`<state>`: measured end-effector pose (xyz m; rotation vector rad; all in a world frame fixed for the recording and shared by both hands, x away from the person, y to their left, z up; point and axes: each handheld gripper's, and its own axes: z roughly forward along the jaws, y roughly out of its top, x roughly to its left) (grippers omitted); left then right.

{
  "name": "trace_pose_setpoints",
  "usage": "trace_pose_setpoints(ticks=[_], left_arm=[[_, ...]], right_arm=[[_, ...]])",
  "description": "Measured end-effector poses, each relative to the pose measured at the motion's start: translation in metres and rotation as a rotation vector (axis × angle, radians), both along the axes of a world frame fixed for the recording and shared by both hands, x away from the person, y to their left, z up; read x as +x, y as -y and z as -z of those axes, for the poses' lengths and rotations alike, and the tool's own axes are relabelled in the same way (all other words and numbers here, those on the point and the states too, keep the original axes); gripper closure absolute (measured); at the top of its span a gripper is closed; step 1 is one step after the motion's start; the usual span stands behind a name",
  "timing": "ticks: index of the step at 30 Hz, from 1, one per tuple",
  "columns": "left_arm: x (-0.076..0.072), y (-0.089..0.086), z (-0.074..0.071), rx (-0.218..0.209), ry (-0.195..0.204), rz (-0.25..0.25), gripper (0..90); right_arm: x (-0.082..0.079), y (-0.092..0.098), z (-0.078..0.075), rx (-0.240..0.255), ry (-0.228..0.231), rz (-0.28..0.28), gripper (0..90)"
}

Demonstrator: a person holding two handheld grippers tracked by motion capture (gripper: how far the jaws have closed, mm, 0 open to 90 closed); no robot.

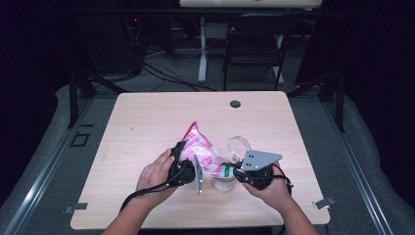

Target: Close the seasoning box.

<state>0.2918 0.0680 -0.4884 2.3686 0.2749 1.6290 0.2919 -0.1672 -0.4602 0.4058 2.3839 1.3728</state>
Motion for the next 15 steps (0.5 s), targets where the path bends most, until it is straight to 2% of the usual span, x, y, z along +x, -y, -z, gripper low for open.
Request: trace_pose_setpoints(ticks=[15], left_arm=[[0.0007, 0.0015, -0.0029, 0.019, 0.007, 0.002, 58.7]], right_arm=[[0.0003, 0.0007, -0.0001, -0.001, 0.0, 0.005, 90.0]])
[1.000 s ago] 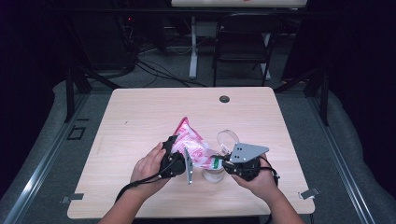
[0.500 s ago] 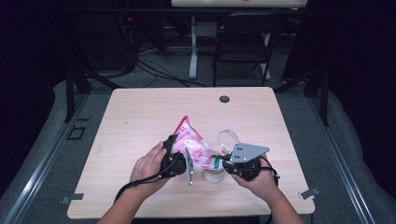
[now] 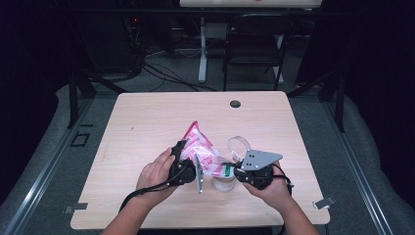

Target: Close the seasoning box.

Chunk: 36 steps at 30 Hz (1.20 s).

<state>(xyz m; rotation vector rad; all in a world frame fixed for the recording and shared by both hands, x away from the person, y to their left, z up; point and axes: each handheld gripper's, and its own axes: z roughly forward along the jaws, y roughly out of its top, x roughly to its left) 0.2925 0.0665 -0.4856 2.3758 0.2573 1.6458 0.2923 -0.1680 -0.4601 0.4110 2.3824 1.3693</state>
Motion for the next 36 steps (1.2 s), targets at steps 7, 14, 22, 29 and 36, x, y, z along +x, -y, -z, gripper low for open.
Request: trace_pose_setpoints(ticks=[7, 14, 22, 29, 36], left_arm=[[0.0, 0.0012, -0.0015, 0.011, 0.004, 0.004, 58.7], [-0.0001, 0.0021, -0.0027, 0.02, 0.01, 0.006, 58.8], [-0.0008, 0.0027, -0.0036, 0.028, 0.014, 0.006, 58.9], [-0.001, 0.0034, -0.0043, 0.041, 0.019, 0.008, 58.9], [-0.0012, 0.0041, -0.0053, 0.045, 0.025, 0.008, 58.9]], right_arm=[[0.0005, 0.0011, -0.0001, 0.001, 0.0, 0.004, 90.0], [0.0006, 0.0014, 0.0, -0.002, 0.003, 0.006, 90.0], [0.0006, 0.0015, 0.0001, -0.004, 0.004, 0.008, 90.0], [0.0011, 0.0017, 0.0009, -0.005, 0.0, 0.009, 90.0], [0.0014, 0.0019, 0.0012, -0.005, 0.0, 0.012, 90.0]])
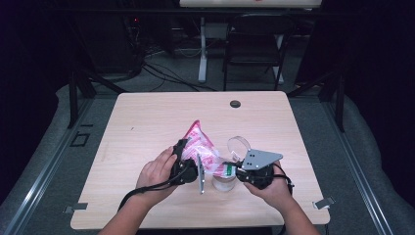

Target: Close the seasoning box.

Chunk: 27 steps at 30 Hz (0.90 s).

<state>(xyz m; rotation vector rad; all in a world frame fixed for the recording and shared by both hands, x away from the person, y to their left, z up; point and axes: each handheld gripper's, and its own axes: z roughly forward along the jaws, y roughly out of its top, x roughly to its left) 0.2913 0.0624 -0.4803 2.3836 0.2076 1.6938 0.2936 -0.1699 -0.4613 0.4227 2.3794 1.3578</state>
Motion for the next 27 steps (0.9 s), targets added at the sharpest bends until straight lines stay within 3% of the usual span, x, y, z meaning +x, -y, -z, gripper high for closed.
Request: trace_pose_setpoints(ticks=[27], left_arm=[[-0.0005, 0.0024, -0.0026, 0.019, 0.013, 0.003, 59.2]], right_arm=[[0.002, 0.0009, 0.0028, -0.008, -0.004, 0.006, 90.0]])
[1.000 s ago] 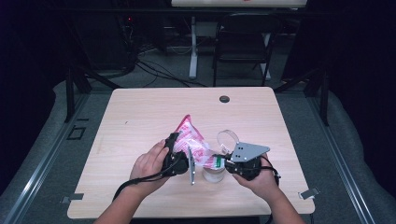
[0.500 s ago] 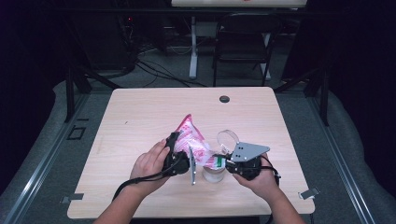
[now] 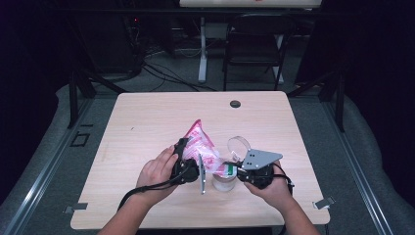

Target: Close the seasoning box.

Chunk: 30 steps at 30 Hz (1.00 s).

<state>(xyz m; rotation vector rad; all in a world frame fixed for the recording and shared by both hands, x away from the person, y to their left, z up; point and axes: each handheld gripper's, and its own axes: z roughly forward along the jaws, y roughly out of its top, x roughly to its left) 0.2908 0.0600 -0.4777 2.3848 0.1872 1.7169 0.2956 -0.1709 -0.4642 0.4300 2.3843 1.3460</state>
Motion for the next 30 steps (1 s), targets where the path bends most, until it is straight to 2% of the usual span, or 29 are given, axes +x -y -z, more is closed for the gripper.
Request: trace_pose_setpoints(ticks=[14, 23, 30], left_arm=[[0.0005, 0.0004, -0.0005, 0.011, 0.019, 0.011, 59.3], [0.0003, 0.0013, -0.0009, 0.016, 0.005, 0.001, 59.6], [-0.0002, 0.0016, -0.0013, 0.025, 0.021, 0.004, 59.7]], right_arm=[[0.0005, -0.0002, 0.0013, -0.002, -0.004, 0.002, 90.0], [0.001, 0.0, 0.0022, -0.007, -0.006, 0.004, 90.0], [0.0011, -0.0004, 0.0028, -0.011, -0.004, 0.005, 90.0]])
